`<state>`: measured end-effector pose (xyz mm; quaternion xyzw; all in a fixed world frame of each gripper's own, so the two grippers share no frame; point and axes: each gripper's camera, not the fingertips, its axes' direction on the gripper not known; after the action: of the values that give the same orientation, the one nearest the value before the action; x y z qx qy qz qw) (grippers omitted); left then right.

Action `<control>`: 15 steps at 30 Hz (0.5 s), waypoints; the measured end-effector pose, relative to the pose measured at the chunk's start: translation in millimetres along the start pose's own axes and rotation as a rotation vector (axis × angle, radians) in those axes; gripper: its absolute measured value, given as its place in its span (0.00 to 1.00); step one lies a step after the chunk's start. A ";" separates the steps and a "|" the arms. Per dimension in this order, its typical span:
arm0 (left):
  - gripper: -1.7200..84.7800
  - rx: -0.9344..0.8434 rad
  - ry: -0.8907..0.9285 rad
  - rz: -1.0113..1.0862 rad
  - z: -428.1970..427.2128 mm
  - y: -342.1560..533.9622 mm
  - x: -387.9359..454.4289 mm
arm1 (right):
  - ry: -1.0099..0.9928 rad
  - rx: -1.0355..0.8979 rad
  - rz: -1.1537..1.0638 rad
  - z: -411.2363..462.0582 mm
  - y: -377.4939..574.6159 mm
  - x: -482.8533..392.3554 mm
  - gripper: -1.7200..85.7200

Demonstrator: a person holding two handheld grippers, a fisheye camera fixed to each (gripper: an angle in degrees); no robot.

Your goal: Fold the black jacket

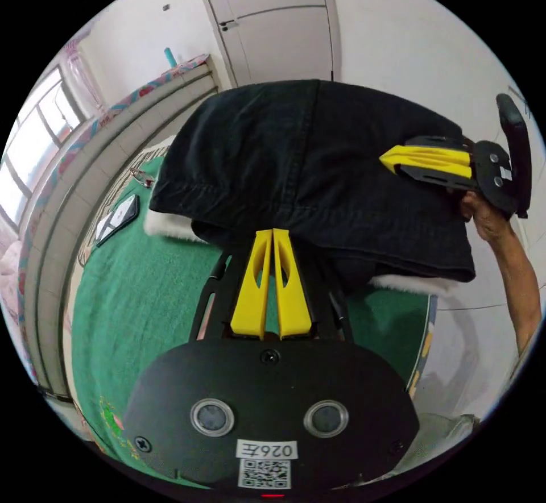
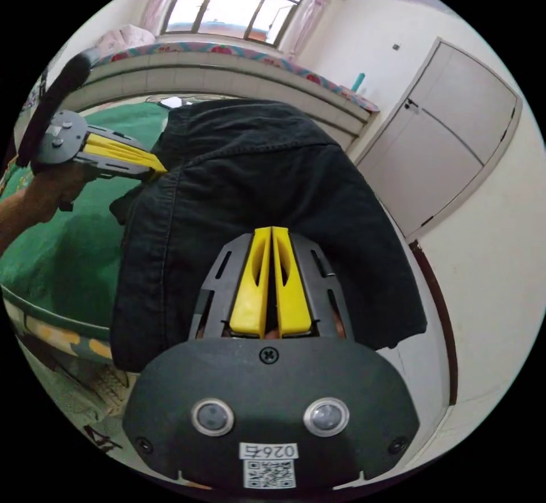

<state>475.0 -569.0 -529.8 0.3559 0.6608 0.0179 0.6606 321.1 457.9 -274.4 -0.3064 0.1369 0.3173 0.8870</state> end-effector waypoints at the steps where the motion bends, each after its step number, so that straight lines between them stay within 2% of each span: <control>1: 0.01 0.021 0.042 0.018 -16.7 10.0 2.4 | 0.012 0.007 0.026 -5.7 7.5 -7.8 0.01; 3: 0.01 0.062 0.035 0.038 -49.5 31.5 3.3 | -0.018 0.144 0.060 -30.0 26.8 -23.4 0.01; 5: 0.01 0.108 0.012 0.046 -91.3 60.0 -1.5 | -0.155 0.410 0.082 -73.3 57.4 -50.7 0.01; 7: 0.01 0.182 0.035 0.031 -159.7 108.5 -17.6 | -0.264 0.536 0.066 -99.0 74.2 -75.9 0.01; 11: 0.01 0.283 0.075 -0.076 -276.8 198.2 -50.3 | -0.421 0.673 -0.074 -148.4 95.1 -158.4 0.01; 15: 0.01 0.380 -0.162 -0.275 -433.4 324.4 -65.2 | -0.592 0.771 -0.235 -187.0 104.4 -242.0 0.01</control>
<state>227.8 -165.8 -258.6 0.3807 0.6394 -0.2251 0.6290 60.4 287.9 -361.1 0.1335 -0.0490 0.2148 0.9663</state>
